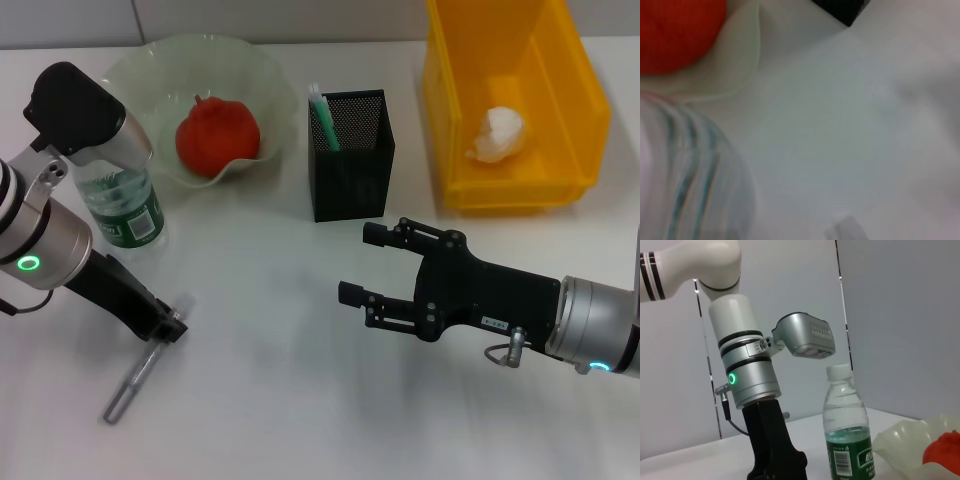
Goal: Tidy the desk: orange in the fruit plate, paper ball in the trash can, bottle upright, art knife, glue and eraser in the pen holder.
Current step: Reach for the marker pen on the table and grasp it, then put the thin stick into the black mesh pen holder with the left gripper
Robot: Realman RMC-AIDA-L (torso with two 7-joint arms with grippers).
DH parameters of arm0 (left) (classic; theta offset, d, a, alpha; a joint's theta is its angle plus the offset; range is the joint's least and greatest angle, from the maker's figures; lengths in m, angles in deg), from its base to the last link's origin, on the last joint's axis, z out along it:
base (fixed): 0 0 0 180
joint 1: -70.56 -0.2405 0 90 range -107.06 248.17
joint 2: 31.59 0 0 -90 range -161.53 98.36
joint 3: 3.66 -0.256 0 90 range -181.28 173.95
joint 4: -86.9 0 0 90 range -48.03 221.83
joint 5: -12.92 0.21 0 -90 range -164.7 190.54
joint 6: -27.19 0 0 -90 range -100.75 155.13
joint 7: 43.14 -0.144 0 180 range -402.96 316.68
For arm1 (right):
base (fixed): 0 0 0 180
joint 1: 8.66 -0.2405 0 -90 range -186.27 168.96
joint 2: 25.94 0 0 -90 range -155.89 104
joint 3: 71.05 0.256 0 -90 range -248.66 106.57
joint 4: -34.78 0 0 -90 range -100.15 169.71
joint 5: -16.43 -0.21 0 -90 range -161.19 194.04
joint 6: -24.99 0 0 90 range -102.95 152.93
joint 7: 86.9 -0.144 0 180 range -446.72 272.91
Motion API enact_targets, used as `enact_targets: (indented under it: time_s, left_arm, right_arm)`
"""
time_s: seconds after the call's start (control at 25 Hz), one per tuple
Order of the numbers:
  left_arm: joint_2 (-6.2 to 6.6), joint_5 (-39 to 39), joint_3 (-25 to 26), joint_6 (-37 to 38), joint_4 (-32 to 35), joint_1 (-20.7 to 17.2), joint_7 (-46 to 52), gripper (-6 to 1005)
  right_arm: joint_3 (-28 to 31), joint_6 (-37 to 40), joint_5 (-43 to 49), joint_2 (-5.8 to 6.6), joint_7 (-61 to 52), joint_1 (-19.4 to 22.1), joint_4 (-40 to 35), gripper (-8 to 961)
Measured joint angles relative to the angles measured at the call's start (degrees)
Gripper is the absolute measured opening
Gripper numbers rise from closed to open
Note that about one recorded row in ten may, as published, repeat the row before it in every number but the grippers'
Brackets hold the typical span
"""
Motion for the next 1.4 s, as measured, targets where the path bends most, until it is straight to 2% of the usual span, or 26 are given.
enact_targets:
  time_s: [0.48, 0.6, 1.0, 1.2, 1.4]
  left_arm:
    - [0.00, 0.7, 0.0, -0.6, -1.6, 0.6, 0.0, 287]
    - [0.00, 0.7, 0.0, -0.9, -1.6, 0.6, 0.0, 290]
    - [0.04, 0.7, -1.0, -1.3, -1.5, 0.7, -0.1, 178]
    - [0.07, 0.5, -1.1, -1.0, -0.5, 0.7, -0.3, 160]
    - [0.07, -2.6, -0.8, -0.3, 3.5, 0.0, -1.1, 157]
  right_arm:
    - [0.1, 0.0, 0.0, 0.00, 0.0, -0.1, -0.1, 768]
    - [0.1, 0.0, 0.0, 0.00, 0.0, -0.3, -0.1, 767]
    - [0.2, -0.6, -0.7, 0.00, 0.1, -0.6, 0.0, 767]
    - [0.2, -0.7, -0.7, 0.00, 0.1, -0.7, 0.0, 767]
    - [0.2, -0.9, -2.3, 0.00, 0.2, -0.6, 0.1, 767]
